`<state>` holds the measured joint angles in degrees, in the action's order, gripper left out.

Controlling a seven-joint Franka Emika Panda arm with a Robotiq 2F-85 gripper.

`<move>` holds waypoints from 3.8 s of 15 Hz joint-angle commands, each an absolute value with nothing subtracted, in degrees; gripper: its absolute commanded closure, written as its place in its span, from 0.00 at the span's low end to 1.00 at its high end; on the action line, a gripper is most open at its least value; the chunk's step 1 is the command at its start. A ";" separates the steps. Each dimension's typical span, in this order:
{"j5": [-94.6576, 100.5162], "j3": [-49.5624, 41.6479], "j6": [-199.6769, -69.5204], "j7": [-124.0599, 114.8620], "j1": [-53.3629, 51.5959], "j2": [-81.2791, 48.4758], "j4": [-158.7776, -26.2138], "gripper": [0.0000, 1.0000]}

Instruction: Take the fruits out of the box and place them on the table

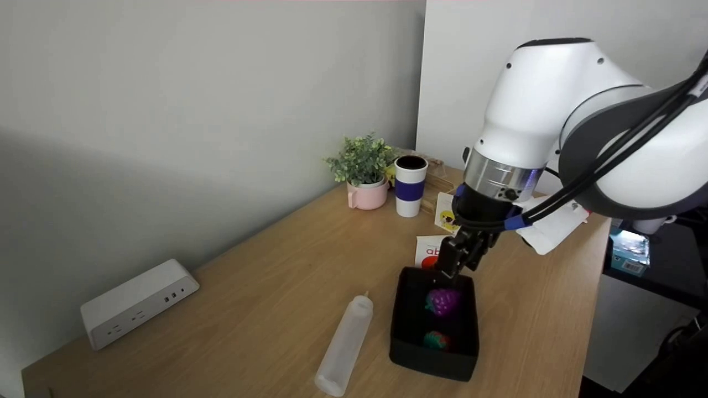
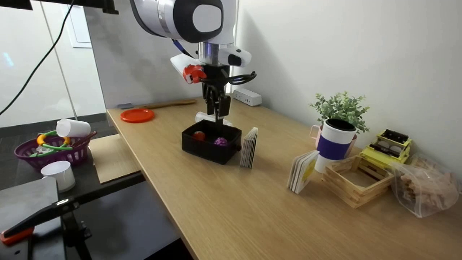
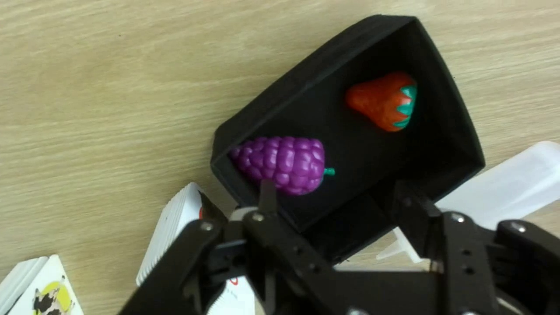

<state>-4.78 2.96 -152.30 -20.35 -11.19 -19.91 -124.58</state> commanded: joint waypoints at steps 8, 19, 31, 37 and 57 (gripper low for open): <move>-11.02 8.00 -149.53 -8.69 -7.74 -27.12 -117.18 0.55; -9.20 5.82 -143.11 -9.94 -8.66 -33.56 -110.94 0.55; -10.33 3.25 -150.29 -20.27 -11.65 -33.94 -111.15 0.00; -14.35 0.42 -161.84 -34.74 -14.36 -35.28 -112.12 0.00; -16.41 -26.49 -179.66 -74.21 -40.98 -36.16 -118.61 0.00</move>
<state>-16.09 -26.80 -180.28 -73.93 -41.18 -36.49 -118.43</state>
